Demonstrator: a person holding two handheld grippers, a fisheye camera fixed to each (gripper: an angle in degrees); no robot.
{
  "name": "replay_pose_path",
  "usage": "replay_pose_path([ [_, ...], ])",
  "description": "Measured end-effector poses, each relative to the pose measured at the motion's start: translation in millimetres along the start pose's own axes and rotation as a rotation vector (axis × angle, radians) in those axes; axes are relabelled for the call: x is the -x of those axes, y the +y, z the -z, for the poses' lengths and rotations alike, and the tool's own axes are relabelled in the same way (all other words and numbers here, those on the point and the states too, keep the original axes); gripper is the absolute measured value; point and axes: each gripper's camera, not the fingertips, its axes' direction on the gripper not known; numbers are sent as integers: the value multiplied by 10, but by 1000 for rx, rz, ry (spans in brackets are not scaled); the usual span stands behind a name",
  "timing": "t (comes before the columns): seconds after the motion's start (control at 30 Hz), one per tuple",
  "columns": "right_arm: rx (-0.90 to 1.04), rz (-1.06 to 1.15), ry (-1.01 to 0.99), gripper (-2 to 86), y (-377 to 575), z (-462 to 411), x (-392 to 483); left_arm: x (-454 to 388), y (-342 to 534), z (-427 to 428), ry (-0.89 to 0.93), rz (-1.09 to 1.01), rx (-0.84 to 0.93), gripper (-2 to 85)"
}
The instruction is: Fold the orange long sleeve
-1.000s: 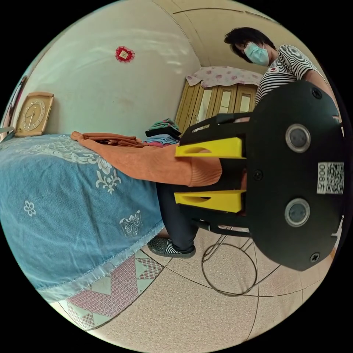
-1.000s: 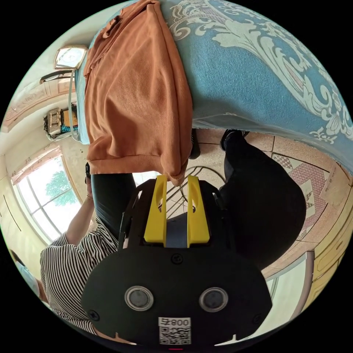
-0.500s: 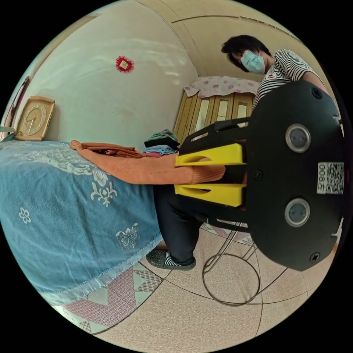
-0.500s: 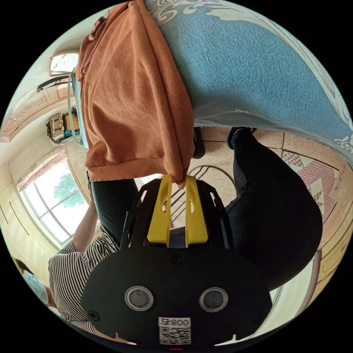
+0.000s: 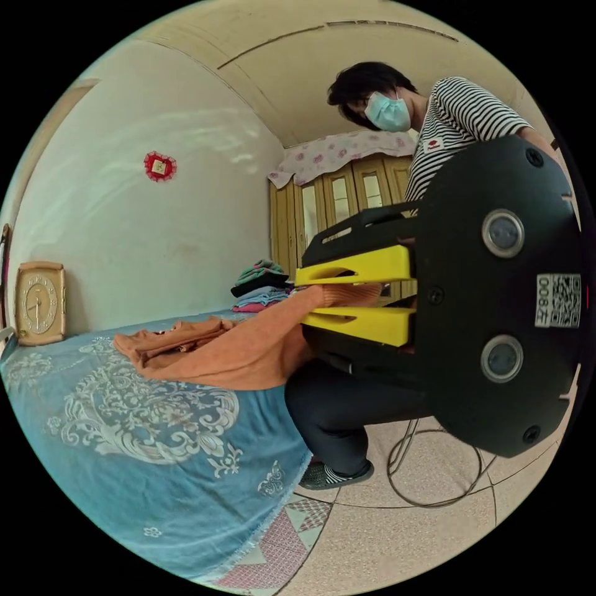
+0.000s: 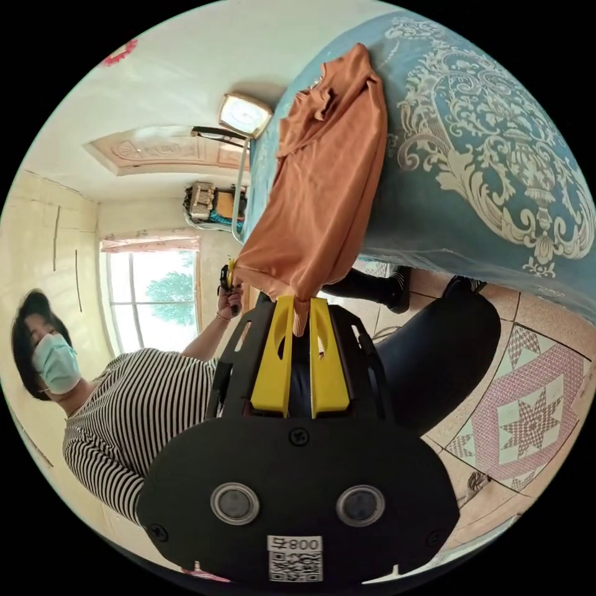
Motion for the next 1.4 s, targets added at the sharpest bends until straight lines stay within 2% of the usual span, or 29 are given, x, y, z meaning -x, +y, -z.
replay_pose_path([
  [0.13,-99,85,-77,39,270,502,173,-260,42,78,71,-69,-26,71],
  [0.27,-180,144,-155,35,448,819,234,-433,120,136,67,-102,-31,71],
  [0.77,-290,228,-253,21,1437,1390,49,-688,619,436,101,-141,-19,68],
  [1.4,-336,230,-317,18,2542,1380,-606,-735,1068,681,108,-87,45,69],
])
